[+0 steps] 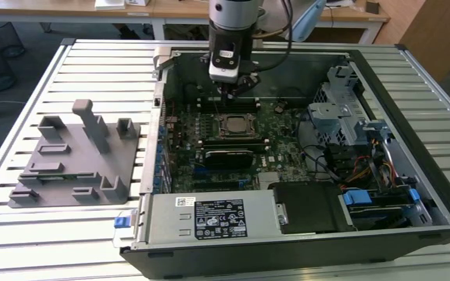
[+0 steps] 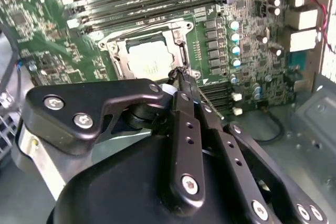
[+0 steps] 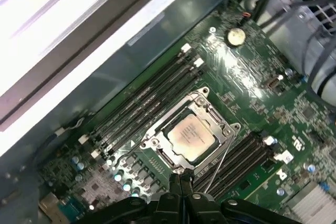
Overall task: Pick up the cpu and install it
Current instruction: 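Install the first cpu locking lever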
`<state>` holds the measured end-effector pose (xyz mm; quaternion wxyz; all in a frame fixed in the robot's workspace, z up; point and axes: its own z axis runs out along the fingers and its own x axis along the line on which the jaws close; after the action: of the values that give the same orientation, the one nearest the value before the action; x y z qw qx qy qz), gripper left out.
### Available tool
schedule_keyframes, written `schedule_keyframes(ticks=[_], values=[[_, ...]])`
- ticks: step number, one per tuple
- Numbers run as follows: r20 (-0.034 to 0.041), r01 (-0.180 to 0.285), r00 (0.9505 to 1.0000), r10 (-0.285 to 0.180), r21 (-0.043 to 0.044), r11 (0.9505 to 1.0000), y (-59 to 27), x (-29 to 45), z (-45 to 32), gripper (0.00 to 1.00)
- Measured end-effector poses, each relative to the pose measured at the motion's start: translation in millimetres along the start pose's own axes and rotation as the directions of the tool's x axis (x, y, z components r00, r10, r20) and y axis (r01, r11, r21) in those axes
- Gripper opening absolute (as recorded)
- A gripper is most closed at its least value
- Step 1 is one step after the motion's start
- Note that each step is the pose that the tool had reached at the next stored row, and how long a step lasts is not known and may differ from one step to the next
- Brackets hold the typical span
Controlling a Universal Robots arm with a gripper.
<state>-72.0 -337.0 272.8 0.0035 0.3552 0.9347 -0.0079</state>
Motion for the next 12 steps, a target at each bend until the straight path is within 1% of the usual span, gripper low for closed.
schedule_keyframes(ticks=[3, 6, 9, 12], values=[[0.0006, 0.054, 0.9985, -0.054, -0.0006, 0.9985, 0.0, 0.0, 0.9, 0.12], [0.0014, 0.108, 0.9941, -0.108, -0.0012, 0.9941, 0.0, 0.0, 1.7, 0.12], [0.0022, 0.162, 0.9869, -0.162, -0.0015, 0.9869, 0.0, 0.0, 2.4, 0.12], [0.0031, 0.216, 0.9763, -0.216, -0.0022, 0.9763, 0.1, 0.0, 3.3, 0.12]])
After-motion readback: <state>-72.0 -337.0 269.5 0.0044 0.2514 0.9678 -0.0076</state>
